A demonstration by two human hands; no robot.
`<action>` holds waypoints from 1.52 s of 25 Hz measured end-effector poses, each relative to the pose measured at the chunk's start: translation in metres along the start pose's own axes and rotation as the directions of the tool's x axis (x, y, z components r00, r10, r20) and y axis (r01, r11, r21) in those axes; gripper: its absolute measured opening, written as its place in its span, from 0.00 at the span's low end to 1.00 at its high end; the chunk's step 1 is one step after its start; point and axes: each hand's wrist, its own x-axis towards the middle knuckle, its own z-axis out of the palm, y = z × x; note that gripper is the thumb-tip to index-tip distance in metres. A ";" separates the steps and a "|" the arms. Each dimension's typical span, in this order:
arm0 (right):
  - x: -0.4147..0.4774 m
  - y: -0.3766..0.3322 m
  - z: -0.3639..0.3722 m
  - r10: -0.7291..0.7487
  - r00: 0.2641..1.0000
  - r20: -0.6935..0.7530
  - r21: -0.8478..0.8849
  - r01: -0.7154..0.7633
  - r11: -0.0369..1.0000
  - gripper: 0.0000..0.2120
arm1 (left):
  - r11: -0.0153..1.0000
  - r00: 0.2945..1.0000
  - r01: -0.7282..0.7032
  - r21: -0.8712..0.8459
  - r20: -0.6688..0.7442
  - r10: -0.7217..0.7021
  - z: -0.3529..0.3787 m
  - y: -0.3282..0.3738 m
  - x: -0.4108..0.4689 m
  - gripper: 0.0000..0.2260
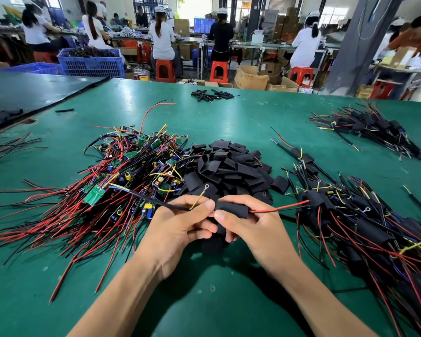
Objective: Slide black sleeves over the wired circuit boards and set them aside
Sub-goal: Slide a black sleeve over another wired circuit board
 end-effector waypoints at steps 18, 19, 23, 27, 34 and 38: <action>0.008 -0.008 -0.003 0.382 0.919 0.099 0.243 -0.395 0.886 0.27 | 0.966 0.980 -0.171 0.194 -0.070 0.188 0.002 -0.003 0.001 0.15; 0.009 -0.009 -0.004 0.413 0.905 0.104 0.248 -0.426 0.870 0.29 | 0.963 0.981 -0.173 0.207 -0.055 0.188 0.002 -0.002 0.001 0.17; 0.010 -0.012 -0.007 0.524 0.843 0.122 0.272 -0.536 0.799 0.32 | 0.971 0.991 -0.126 0.203 -0.021 0.133 0.003 -0.003 0.000 0.18; 0.011 -0.012 -0.010 0.545 0.835 0.081 0.212 -0.549 0.809 0.37 | 0.987 0.996 -0.074 0.139 -0.034 0.079 0.008 -0.005 -0.001 0.10; 0.007 -0.010 -0.008 0.441 0.875 0.202 0.192 -0.476 0.858 0.31 | 1.000 0.999 -0.008 -0.016 -0.046 0.007 0.000 -0.001 0.004 0.11; 0.006 -0.007 -0.006 0.408 0.880 0.244 0.240 -0.462 0.854 0.27 | 0.999 0.997 0.040 -0.024 -0.065 -0.041 -0.001 0.001 0.006 0.08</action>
